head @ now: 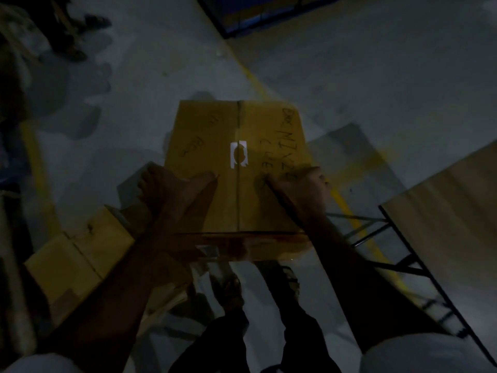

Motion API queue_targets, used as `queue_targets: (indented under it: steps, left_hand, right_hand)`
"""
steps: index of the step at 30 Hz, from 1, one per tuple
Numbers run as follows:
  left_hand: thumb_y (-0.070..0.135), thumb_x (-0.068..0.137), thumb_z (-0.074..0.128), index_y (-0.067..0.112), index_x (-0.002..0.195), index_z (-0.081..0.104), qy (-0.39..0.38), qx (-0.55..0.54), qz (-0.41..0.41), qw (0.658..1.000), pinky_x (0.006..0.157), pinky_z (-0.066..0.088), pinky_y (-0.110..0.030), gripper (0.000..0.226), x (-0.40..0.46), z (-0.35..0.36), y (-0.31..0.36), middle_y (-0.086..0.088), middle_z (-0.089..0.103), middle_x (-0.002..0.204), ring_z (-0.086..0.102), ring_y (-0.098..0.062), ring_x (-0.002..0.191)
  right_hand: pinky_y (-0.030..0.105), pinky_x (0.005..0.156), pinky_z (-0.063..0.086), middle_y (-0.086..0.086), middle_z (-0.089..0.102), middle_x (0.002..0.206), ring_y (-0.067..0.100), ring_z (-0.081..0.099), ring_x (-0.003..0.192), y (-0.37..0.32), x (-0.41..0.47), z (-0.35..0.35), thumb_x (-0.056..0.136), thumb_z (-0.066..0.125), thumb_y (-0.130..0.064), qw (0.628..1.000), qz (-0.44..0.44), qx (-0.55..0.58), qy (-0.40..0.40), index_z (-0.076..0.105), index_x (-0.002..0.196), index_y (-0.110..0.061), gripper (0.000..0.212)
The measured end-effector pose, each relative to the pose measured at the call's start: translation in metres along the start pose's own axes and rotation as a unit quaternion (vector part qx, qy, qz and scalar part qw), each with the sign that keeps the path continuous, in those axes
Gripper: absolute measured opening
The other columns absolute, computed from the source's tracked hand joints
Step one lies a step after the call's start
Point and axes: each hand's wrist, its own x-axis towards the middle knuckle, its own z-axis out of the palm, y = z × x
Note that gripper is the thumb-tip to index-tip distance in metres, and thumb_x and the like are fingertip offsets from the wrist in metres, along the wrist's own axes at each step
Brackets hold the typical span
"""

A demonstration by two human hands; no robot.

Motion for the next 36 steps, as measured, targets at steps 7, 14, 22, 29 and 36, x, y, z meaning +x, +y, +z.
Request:
queue_targets:
  steps: [7, 14, 22, 29, 36]
  left_hand:
    - [0.094, 0.041, 0.075, 0.008, 0.155, 0.021, 0.039, -0.024, 0.162, 0.986, 0.118, 0.026, -0.055, 0.153, -0.087, -0.065, 0.086, -0.017, 0.029, 0.159, 0.029, -0.039, 0.146]
    - [0.088, 0.047, 0.08, 0.008, 0.148, 0.029, -0.012, -0.079, 0.296, 0.952, 0.111, 0.032, -0.051, 0.139, -0.231, -0.043, 0.172, -0.015, 0.035, 0.15, 0.034, -0.037, 0.138]
    - [0.088, 0.046, 0.081, 0.006, 0.15, 0.03, -0.067, -0.064, 0.407, 0.909, 0.116, 0.028, -0.051, 0.141, -0.43, 0.046, 0.242, -0.016, 0.034, 0.156, 0.031, -0.036, 0.145]
    - [0.085, 0.046, 0.083, 0.005, 0.149, 0.029, -0.126, -0.03, 0.443, 0.887, 0.114, 0.032, -0.051, 0.141, -0.557, 0.127, 0.276, -0.017, 0.034, 0.155, 0.033, -0.036, 0.144]
    - [0.077, 0.045, 0.089, 0.005, 0.152, 0.026, -0.183, 0.01, 0.469, 0.864, 0.116, 0.032, -0.055, 0.144, -0.613, 0.194, 0.312, -0.017, 0.033, 0.157, 0.032, -0.037, 0.145]
  right_hand:
    - [0.051, 0.103, 0.049, 0.012, 0.056, 0.133, 0.035, 0.053, 0.125, 0.025, -0.055, -0.126, 0.061, 0.07, -0.09, 0.986, 0.0, 0.099, 0.133, 0.047, 0.13, -0.01, 0.109]
    - [0.046, 0.087, 0.059, 0.001, 0.065, 0.115, 0.027, 0.065, 0.104, 0.126, -0.081, -0.26, 0.059, 0.062, -0.096, 0.96, 0.022, 0.13, 0.246, 0.059, 0.122, -0.016, 0.102]
    - [0.049, 0.085, 0.059, 0.004, 0.068, 0.107, 0.032, 0.067, 0.1, 0.307, -0.112, -0.384, 0.048, 0.051, -0.105, 0.915, 0.128, 0.129, 0.36, 0.061, 0.114, -0.017, 0.11]
    - [0.049, 0.085, 0.061, 0.013, 0.07, 0.105, 0.032, 0.069, 0.096, 0.437, -0.124, -0.454, 0.047, 0.043, -0.108, 0.901, 0.202, 0.094, 0.371, 0.065, 0.109, -0.009, 0.119]
    - [0.047, 0.081, 0.062, 0.008, 0.068, 0.1, 0.032, 0.068, 0.094, 0.518, -0.117, -0.471, 0.06, 0.058, -0.098, 0.904, 0.23, 0.11, 0.344, 0.062, 0.106, -0.012, 0.098]
